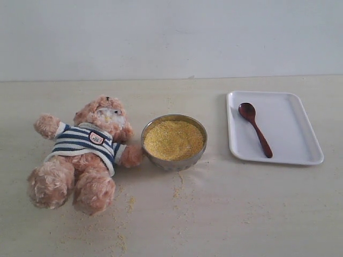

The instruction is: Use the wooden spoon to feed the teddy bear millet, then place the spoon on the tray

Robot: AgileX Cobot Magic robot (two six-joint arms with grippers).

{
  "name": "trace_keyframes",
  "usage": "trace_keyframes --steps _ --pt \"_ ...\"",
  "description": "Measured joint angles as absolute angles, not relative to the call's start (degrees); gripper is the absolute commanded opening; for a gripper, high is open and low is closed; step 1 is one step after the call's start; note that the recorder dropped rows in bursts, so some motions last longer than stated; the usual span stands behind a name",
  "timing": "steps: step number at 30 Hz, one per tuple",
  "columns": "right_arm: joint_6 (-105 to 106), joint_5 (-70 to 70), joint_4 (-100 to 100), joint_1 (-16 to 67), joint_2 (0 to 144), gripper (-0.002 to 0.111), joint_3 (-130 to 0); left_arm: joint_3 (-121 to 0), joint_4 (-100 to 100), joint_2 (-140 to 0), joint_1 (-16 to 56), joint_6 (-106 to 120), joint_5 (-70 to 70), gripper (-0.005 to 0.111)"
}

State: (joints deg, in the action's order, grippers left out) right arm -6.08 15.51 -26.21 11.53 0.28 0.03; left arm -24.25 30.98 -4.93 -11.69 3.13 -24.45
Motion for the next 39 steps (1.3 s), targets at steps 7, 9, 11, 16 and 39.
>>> trace_keyframes --steps 7,9,11,16,39 --pt "-6.1 15.5 -26.2 11.5 0.3 0.0 0.0 -10.0 31.7 -1.9 -11.6 1.5 -23.4 0.005" --pt "-6.1 15.5 -26.2 11.5 0.3 0.0 0.0 -8.8 31.9 -1.9 -10.6 1.5 -23.4 0.005" --pt "-6.1 15.5 -26.2 11.5 0.3 0.0 0.0 -8.4 31.9 -1.9 -8.9 1.8 -23.8 0.005" --pt "-6.1 15.5 -26.2 11.5 0.3 0.0 0.0 -8.4 31.9 -1.8 -3.0 4.1 -26.9 0.005" --pt "-6.1 15.5 -26.2 11.5 0.3 0.0 0.0 -0.4 -5.9 -1.4 8.5 -22.4 0.8 0.005"
